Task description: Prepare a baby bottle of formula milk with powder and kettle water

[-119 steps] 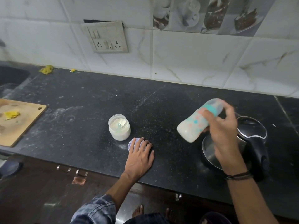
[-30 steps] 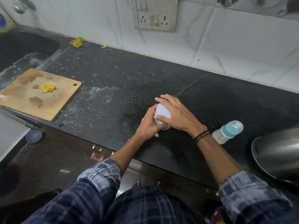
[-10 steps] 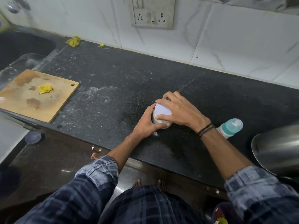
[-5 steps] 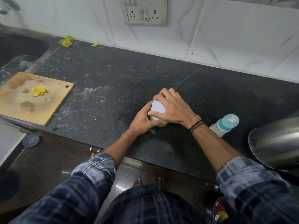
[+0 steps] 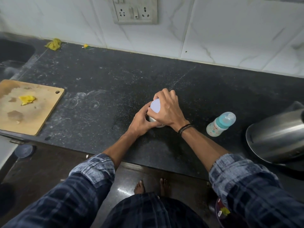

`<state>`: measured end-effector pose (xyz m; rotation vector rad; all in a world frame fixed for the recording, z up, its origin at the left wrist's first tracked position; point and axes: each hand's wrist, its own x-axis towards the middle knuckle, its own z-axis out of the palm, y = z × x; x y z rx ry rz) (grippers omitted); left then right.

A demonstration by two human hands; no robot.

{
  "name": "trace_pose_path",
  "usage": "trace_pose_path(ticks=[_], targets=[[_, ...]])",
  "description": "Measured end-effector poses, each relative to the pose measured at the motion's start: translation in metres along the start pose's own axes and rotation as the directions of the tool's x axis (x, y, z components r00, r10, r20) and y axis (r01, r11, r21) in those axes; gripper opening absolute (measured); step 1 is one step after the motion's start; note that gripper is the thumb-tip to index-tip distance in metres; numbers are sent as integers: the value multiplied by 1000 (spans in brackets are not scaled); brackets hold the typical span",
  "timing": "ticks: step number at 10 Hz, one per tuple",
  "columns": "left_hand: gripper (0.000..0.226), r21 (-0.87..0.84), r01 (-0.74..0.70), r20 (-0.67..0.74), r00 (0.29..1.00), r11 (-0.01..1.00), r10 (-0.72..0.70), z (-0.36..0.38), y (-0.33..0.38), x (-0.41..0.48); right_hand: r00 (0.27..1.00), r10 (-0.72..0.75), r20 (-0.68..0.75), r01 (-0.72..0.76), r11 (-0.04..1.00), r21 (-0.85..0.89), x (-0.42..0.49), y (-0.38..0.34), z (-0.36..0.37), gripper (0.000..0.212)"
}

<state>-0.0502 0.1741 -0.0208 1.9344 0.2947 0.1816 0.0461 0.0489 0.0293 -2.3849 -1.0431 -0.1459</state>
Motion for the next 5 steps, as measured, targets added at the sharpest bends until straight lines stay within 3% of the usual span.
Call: trace_pose_path(ticks=[3, 4, 5], targets=[[77, 2, 0, 16, 1000, 1000, 0, -5, 5, 3, 992, 113, -63, -114, 993, -12, -4, -11, 0, 44], [83, -18, 46, 50, 998, 999, -45, -9, 7, 4, 995, 87, -43, -90, 992, -93, -5, -11, -7, 45], [105, -77, 26, 103, 995, 997, -18, -10, 2, 4, 991, 117, -65, -122, 990, -69, -14, -11, -21, 60]])
